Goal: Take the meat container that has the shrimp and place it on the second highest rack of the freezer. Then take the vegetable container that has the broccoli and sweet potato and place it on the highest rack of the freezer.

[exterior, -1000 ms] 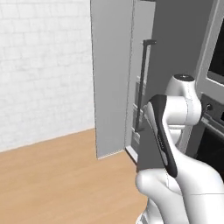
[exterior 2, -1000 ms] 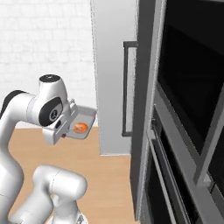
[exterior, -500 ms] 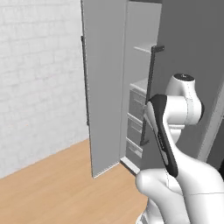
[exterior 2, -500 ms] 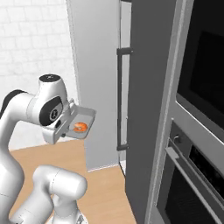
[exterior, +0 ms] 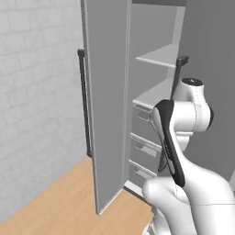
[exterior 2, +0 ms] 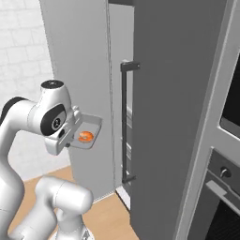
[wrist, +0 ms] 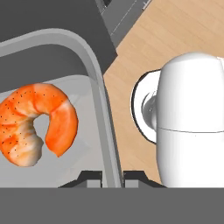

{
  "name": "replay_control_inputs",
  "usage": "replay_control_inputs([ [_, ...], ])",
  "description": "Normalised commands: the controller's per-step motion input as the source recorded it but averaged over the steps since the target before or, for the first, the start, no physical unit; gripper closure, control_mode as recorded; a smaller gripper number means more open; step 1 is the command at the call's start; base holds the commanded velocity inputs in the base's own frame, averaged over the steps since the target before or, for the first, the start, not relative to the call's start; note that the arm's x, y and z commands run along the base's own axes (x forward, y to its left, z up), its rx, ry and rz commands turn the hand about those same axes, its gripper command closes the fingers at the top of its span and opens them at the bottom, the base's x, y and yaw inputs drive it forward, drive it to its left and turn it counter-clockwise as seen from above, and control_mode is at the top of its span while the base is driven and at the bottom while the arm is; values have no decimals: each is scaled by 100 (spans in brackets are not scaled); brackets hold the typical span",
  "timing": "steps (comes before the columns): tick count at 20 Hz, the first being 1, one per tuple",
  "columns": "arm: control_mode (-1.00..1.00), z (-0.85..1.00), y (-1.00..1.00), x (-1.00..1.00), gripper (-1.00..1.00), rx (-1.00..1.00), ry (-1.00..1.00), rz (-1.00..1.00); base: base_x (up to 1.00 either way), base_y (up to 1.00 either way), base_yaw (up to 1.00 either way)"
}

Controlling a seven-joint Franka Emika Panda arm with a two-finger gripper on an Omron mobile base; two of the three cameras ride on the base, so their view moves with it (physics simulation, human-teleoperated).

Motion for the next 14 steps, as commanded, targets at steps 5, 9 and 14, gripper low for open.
replay_control_inputs([
  [5, 100, 0, 0, 0, 100, 0, 0, 0, 46, 4, -25],
  [9, 100, 0, 0, 0, 100, 0, 0, 0, 38, 5, -24],
  [14, 100, 0, 0, 0, 100, 0, 0, 0, 45, 46, -15],
])
